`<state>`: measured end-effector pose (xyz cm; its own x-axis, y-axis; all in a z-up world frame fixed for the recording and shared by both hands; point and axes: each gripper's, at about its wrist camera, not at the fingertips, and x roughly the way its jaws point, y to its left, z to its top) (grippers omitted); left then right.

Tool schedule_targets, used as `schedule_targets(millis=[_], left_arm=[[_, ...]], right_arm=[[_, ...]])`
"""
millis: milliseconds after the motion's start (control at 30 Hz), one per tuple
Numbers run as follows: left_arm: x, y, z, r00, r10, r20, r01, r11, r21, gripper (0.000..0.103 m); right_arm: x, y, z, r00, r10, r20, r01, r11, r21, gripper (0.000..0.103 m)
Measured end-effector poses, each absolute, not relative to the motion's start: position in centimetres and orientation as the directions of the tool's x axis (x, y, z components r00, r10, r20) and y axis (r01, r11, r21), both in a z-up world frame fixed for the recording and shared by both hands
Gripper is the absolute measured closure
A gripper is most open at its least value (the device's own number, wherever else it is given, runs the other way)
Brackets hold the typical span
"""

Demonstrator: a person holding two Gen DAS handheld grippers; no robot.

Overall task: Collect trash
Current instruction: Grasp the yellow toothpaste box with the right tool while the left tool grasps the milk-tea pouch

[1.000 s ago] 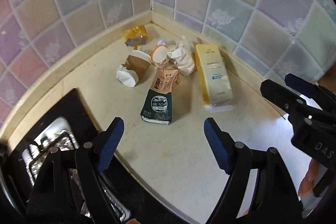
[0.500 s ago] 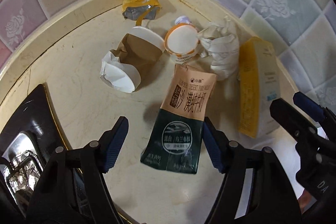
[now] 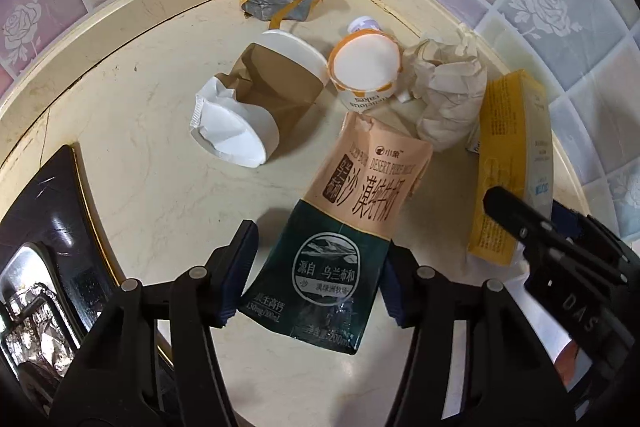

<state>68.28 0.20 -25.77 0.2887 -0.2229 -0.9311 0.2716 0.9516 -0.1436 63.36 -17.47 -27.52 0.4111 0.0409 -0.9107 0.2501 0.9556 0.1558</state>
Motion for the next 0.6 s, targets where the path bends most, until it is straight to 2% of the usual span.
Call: schedule_targets(millis=[67, 100, 600], left_arm=[[67.6, 0.2, -25.3, 0.304, -0.222, -0.927, 0.277, 0.951, -0.137, 0.053], [67.2, 0.3, -24.9, 0.309, -0.228, -0.923, 0.280, 0.950, -0.141, 0.063], [57.9, -0.7, -16.3, 0.426, -0.247, -0.870, 0.275, 0.952, -0.135, 0.063]], right_arm=[[63.0, -17.4, -27.2, 0.423, 0.022, -0.906, 0.248, 0.959, 0.139, 0.050], [62.8, -17.4, -26.9, 0.428, 0.020, -0.903, 0.245, 0.960, 0.137, 0.051], [54.1, -17.1, -18.9, 0.558, 0.021, -0.829, 0.157, 0.979, 0.131, 0.051]])
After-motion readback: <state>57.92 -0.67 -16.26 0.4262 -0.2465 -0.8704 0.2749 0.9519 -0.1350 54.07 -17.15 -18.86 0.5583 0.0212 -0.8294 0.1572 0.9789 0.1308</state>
